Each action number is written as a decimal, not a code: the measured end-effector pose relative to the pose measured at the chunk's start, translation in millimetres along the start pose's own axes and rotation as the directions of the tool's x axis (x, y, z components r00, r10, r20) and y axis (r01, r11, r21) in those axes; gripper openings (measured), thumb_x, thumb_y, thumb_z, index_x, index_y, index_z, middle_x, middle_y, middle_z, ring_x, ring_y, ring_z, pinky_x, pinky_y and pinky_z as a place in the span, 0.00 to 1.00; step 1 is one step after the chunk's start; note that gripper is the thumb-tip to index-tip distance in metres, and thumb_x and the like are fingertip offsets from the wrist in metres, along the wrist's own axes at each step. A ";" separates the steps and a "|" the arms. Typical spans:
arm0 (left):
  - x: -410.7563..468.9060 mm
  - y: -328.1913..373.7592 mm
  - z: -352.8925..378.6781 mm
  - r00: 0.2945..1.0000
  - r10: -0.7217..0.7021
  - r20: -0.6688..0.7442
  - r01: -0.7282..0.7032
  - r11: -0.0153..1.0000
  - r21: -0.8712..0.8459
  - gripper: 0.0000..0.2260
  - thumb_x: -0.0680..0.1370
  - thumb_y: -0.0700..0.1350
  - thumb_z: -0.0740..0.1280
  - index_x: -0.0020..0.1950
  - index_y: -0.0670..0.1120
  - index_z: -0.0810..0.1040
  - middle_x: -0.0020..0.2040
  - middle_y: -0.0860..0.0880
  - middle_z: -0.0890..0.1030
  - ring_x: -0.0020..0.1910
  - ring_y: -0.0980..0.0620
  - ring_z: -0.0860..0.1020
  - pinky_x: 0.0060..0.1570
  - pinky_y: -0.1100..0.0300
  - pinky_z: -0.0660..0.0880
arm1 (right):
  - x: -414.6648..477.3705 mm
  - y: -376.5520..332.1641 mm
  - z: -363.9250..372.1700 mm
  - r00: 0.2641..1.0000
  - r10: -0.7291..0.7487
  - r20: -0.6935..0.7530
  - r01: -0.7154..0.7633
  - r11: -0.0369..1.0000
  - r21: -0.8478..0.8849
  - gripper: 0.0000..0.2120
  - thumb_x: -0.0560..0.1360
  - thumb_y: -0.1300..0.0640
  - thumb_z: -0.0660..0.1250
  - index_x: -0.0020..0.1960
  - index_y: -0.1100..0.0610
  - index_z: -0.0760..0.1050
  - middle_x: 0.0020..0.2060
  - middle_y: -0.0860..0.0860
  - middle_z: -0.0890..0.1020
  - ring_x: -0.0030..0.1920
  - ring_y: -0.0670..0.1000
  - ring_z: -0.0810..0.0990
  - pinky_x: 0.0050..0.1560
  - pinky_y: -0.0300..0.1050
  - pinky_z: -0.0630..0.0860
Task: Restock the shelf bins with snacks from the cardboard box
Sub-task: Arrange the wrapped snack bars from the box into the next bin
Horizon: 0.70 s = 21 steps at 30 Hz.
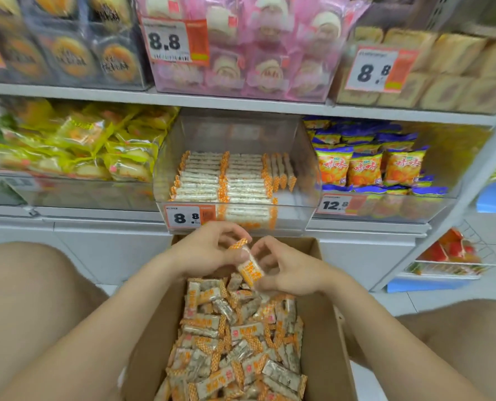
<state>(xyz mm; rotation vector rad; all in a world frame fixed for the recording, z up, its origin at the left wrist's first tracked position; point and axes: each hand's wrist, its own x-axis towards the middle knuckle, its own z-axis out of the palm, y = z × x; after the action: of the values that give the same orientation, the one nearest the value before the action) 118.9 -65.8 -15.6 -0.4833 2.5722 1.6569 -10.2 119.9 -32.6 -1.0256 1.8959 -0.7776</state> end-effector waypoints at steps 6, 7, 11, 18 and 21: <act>12.6 46.2 -23.7 0.976 0.181 -0.124 -0.198 0.970 -0.142 0.14 0.81 0.50 0.72 0.66 0.53 0.79 0.60 0.47 0.83 0.57 0.52 0.84 0.56 0.52 0.84 | -35.3 -54.3 -39.2 0.918 -0.118 -0.380 0.101 0.993 -0.064 0.20 0.74 0.56 0.75 0.63 0.44 0.76 0.47 0.48 0.84 0.42 0.49 0.86 0.49 0.54 0.84; 16.9 50.5 -25.0 0.960 0.214 -0.182 -0.229 0.971 -0.067 0.14 0.82 0.53 0.70 0.67 0.54 0.78 0.60 0.50 0.83 0.57 0.53 0.84 0.56 0.51 0.83 | -35.9 -59.2 -45.3 0.882 -0.103 -0.459 0.088 0.995 -0.054 0.20 0.73 0.54 0.76 0.62 0.43 0.77 0.46 0.48 0.84 0.41 0.48 0.86 0.47 0.53 0.85; 35.7 44.3 -32.9 0.893 0.378 -0.242 -0.217 0.835 0.505 0.19 0.86 0.59 0.60 0.74 0.54 0.74 0.70 0.56 0.78 0.70 0.57 0.75 0.69 0.54 0.73 | -23.4 -66.2 -72.2 0.640 -0.152 -0.753 0.035 0.985 -0.169 0.19 0.72 0.52 0.74 0.61 0.44 0.75 0.41 0.45 0.83 0.40 0.46 0.83 0.41 0.46 0.80; 61.3 23.4 -24.5 0.994 0.056 -0.090 0.035 0.630 0.776 0.28 0.84 0.68 0.45 0.83 0.61 0.59 0.86 0.53 0.51 0.84 0.44 0.51 0.79 0.34 0.53 | 36.1 -67.6 -90.0 0.698 -0.324 -0.638 -0.268 0.708 -0.653 0.23 0.75 0.61 0.67 0.70 0.51 0.71 0.43 0.56 0.79 0.45 0.62 0.80 0.33 0.47 0.67; 70.2 24.3 -24.5 0.999 0.020 -0.045 0.025 0.589 0.807 0.28 0.84 0.67 0.43 0.83 0.61 0.60 0.86 0.53 0.55 0.84 0.45 0.56 0.77 0.34 0.57 | 53.3 -69.0 -84.9 0.724 -0.190 -0.663 -0.419 0.642 -0.642 0.18 0.76 0.63 0.68 0.65 0.55 0.75 0.53 0.58 0.80 0.51 0.64 0.82 0.39 0.50 0.72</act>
<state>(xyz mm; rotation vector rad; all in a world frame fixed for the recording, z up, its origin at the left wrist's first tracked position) 48.5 -95.0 2.0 -0.4310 2.9549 0.2905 -77.0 51.6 42.9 -1.1462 3.0937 -0.2050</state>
